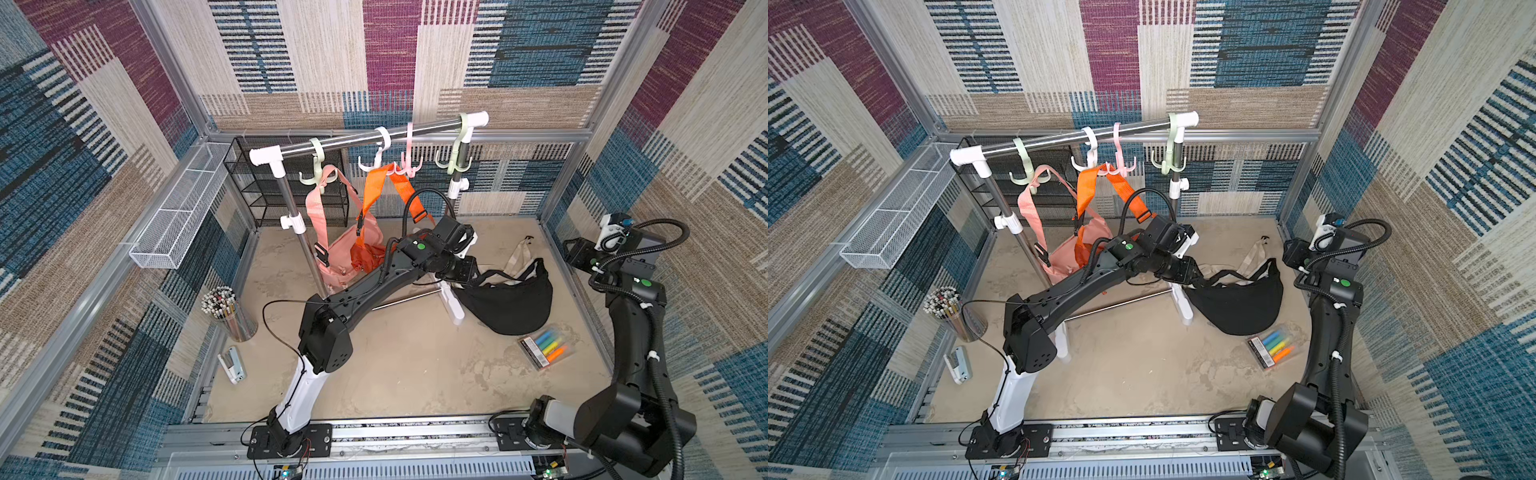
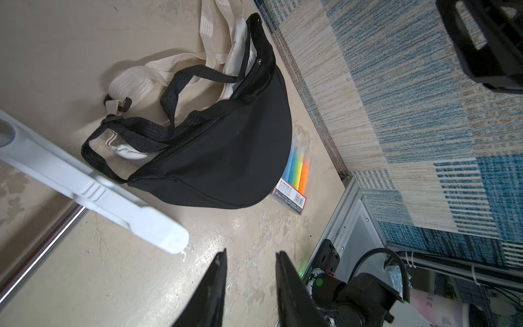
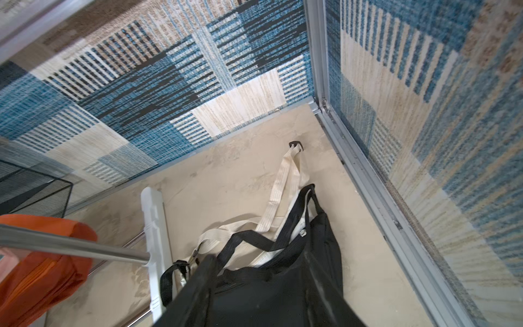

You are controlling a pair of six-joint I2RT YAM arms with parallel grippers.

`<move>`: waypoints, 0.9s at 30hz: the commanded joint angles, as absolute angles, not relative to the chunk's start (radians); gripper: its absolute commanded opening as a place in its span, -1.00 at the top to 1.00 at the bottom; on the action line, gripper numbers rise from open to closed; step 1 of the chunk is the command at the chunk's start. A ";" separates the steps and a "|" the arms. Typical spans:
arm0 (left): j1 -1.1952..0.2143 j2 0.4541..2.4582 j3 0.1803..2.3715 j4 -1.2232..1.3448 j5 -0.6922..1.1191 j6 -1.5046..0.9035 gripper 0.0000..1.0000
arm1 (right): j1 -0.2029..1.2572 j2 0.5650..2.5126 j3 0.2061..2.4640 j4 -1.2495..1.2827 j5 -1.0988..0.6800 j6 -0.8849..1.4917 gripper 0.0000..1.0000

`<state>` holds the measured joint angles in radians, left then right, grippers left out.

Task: Take the bag off the hook
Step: Place the bag inside the bag, then pick up the bag from the hook.

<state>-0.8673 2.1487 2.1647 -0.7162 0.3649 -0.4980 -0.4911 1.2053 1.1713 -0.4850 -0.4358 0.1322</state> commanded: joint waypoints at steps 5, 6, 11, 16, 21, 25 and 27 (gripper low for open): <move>-0.885 2.059 2.037 -0.618 0.363 -0.526 0.33 | -0.489 1.085 1.113 -0.493 -0.504 0.163 -0.02; -0.889 2.047 2.016 -0.610 0.364 -0.524 0.33 | -0.489 1.067 1.100 -0.487 -0.507 0.172 -0.03; -0.907 1.989 1.935 -0.564 0.351 -0.526 0.33 | -0.489 1.016 1.078 -0.477 -0.524 0.209 -0.02; -0.916 1.934 1.888 -0.539 0.362 -0.519 0.33 | -0.489 0.995 1.097 -0.485 -0.560 0.227 -0.03; -0.927 1.859 1.821 -0.498 0.400 -0.491 0.33 | -0.483 0.942 1.075 -0.434 -0.615 0.290 -0.03; -0.928 1.793 1.788 -0.500 0.445 -0.443 0.33 | -0.443 0.936 1.082 -0.408 -0.619 0.320 -0.04; -0.928 1.763 1.783 -0.535 0.464 -0.400 0.32 | -0.414 0.941 1.089 -0.401 -0.611 0.321 -0.03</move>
<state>-0.9257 1.7973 1.7885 -0.5343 0.4175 -0.4706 -0.4389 0.9386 1.0794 -0.4534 -0.5957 0.2867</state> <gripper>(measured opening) 0.337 0.517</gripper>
